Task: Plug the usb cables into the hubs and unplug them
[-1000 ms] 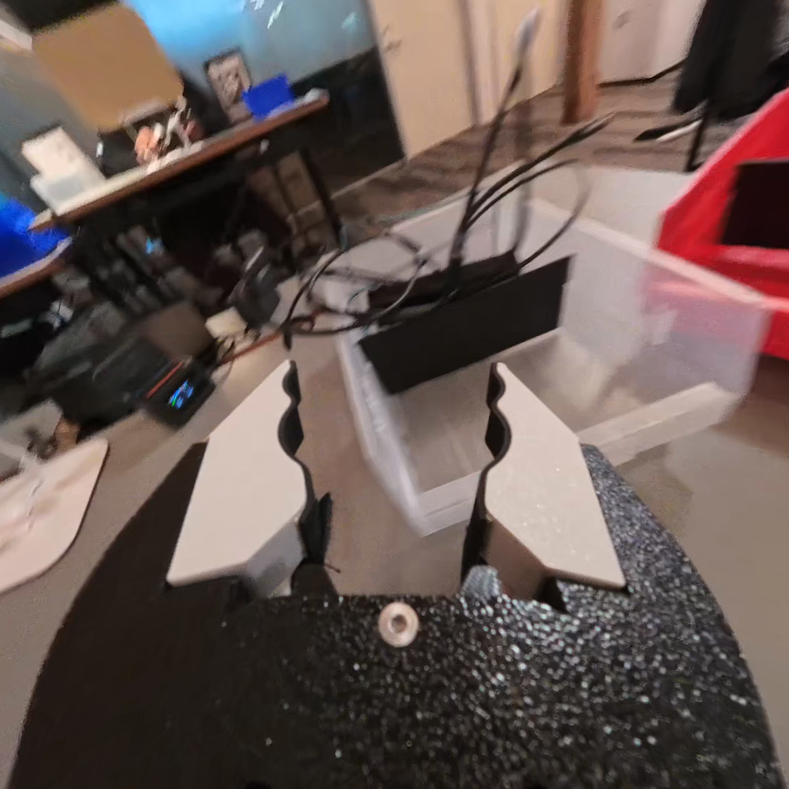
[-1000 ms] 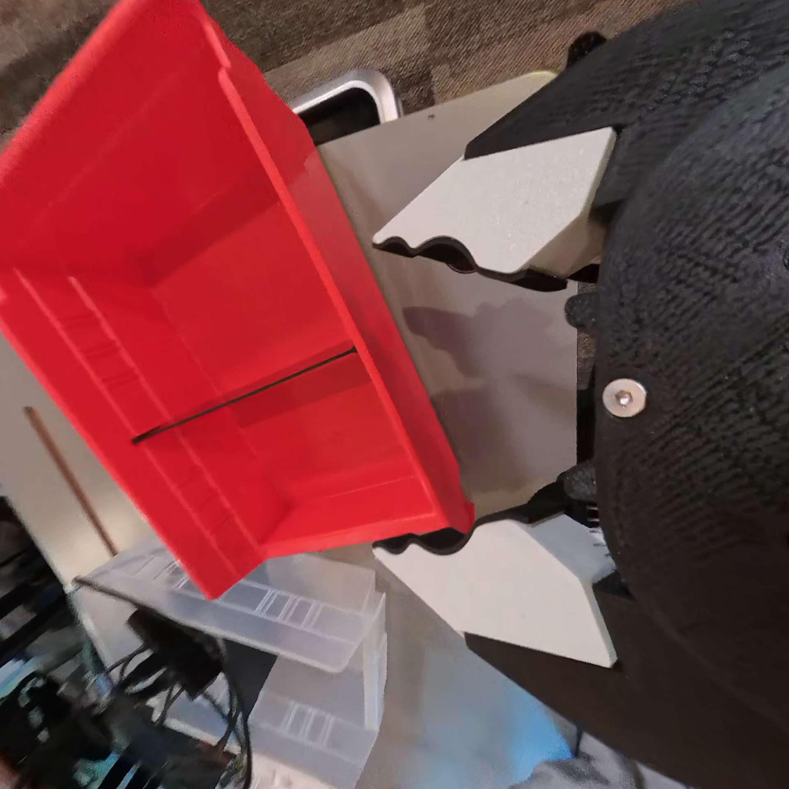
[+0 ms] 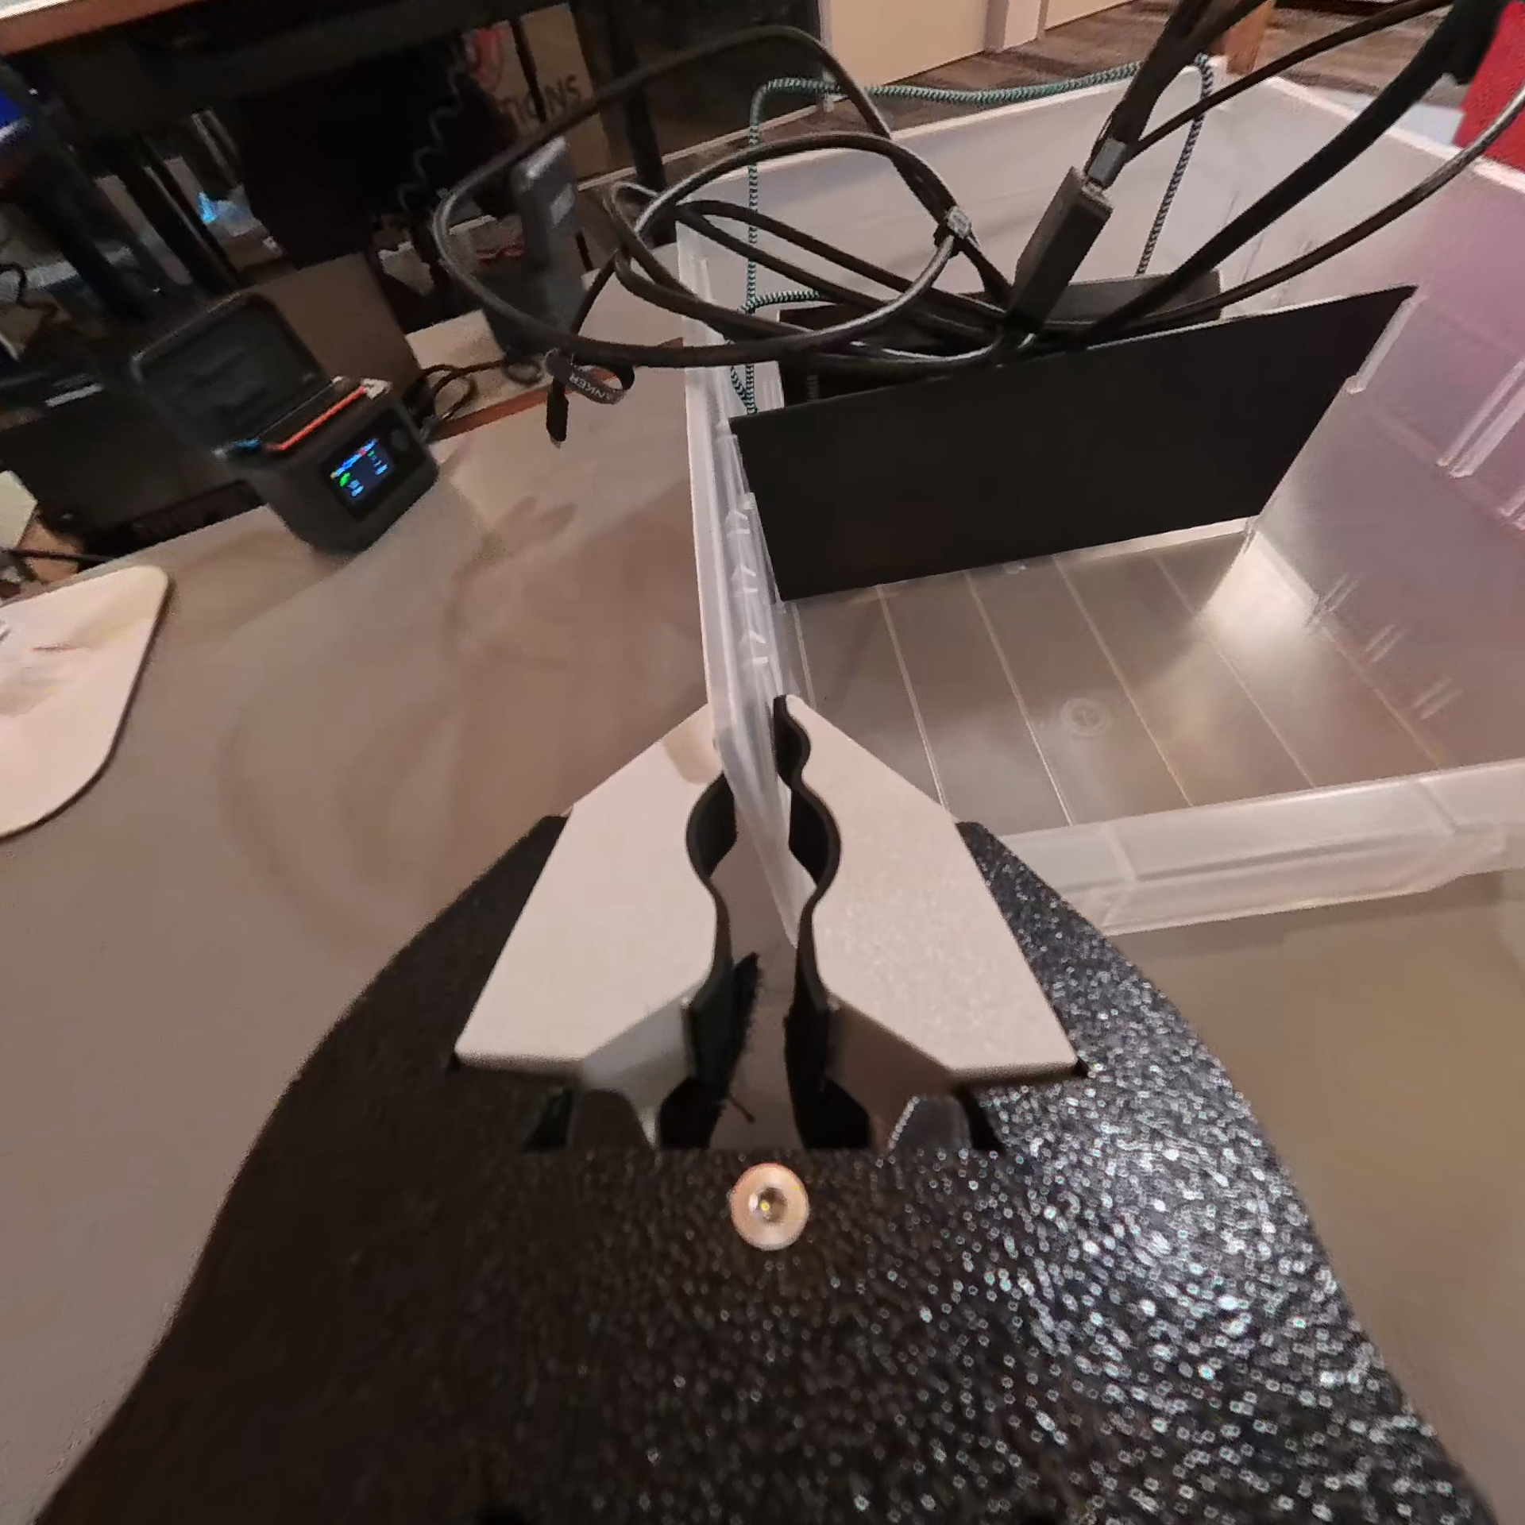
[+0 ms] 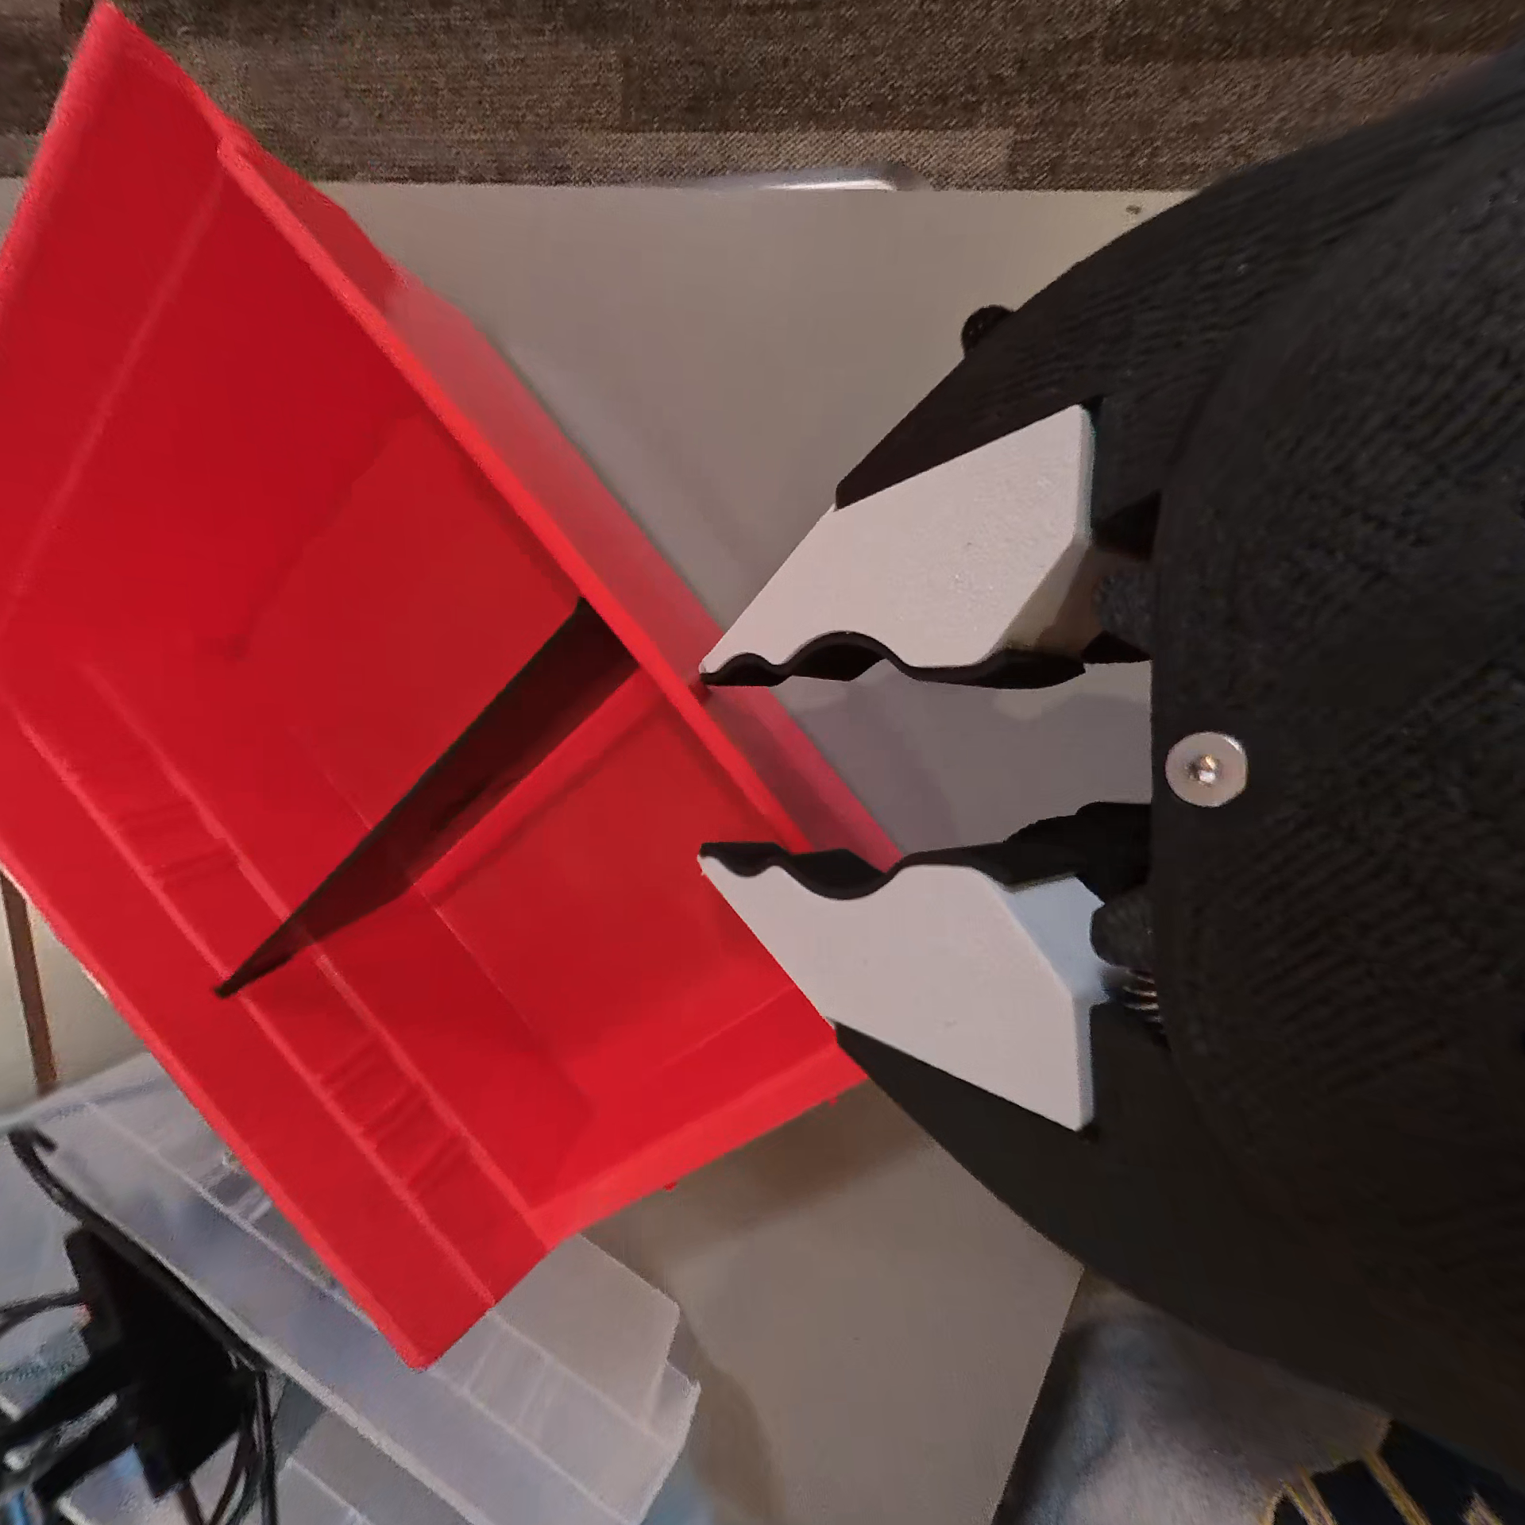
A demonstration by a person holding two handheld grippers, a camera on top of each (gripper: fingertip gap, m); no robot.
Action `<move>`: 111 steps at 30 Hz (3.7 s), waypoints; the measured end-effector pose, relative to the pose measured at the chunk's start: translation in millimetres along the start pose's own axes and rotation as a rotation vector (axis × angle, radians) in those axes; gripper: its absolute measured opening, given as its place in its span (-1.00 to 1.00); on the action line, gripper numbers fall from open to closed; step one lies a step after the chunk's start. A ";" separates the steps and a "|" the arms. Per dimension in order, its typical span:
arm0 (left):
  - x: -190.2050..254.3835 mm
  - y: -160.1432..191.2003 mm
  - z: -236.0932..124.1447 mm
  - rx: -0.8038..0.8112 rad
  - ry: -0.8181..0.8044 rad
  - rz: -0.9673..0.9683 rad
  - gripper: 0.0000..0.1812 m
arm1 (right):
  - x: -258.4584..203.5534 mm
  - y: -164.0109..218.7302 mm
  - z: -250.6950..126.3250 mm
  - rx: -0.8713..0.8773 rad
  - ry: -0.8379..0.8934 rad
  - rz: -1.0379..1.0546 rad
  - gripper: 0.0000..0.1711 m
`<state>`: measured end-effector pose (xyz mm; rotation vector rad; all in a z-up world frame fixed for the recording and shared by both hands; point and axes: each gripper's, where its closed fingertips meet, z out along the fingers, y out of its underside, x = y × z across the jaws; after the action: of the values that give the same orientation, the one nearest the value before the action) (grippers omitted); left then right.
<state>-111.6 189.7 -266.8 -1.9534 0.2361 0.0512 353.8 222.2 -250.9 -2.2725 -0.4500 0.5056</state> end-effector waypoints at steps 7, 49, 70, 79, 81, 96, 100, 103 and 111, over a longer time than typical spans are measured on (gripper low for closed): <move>-31.9 24.8 -46.8 -0.009 -0.081 0.006 -0.96 | -25.9 1.5 -7.2 -0.074 0.010 0.129 -0.19; -230.5 140.7 -249.9 -0.009 -0.468 -0.248 -0.95 | -22.5 29.3 -24.1 -0.205 0.017 -0.280 -0.81; -80.4 -17.6 -210.8 0.240 -0.174 0.612 -0.82 | -34.9 -35.8 -71.8 0.149 0.184 -0.437 -0.66; -159.4 7.6 -127.9 -0.187 -0.353 0.440 -0.56 | -50.2 -41.6 -70.8 0.131 0.222 -0.539 -0.68; -181.7 19.9 -118.4 -0.297 -0.376 0.364 -0.39 | -54.5 -43.8 -73.6 0.146 0.221 -0.552 -0.68; -222.4 68.2 -91.0 -0.563 -0.225 0.091 -0.58 | -42.8 -24.0 -41.4 0.025 0.088 -0.329 -0.20; -219.6 67.5 -93.8 -0.572 -0.201 0.135 -0.61 | -24.5 11.0 -18.0 -0.177 0.097 -0.269 -0.05; -215.9 62.3 -94.7 -0.539 -0.206 0.238 -0.61 | -29.8 25.8 -4.0 -0.263 0.036 -0.227 -0.08; -221.6 36.3 -106.6 -0.435 -0.400 0.579 -0.61 | -6.6 35.1 13.4 -0.337 0.123 -0.194 -0.71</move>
<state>-343.4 109.7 -226.2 -2.1844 0.5506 0.9273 347.5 204.2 -284.0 -2.5273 -0.7295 0.2013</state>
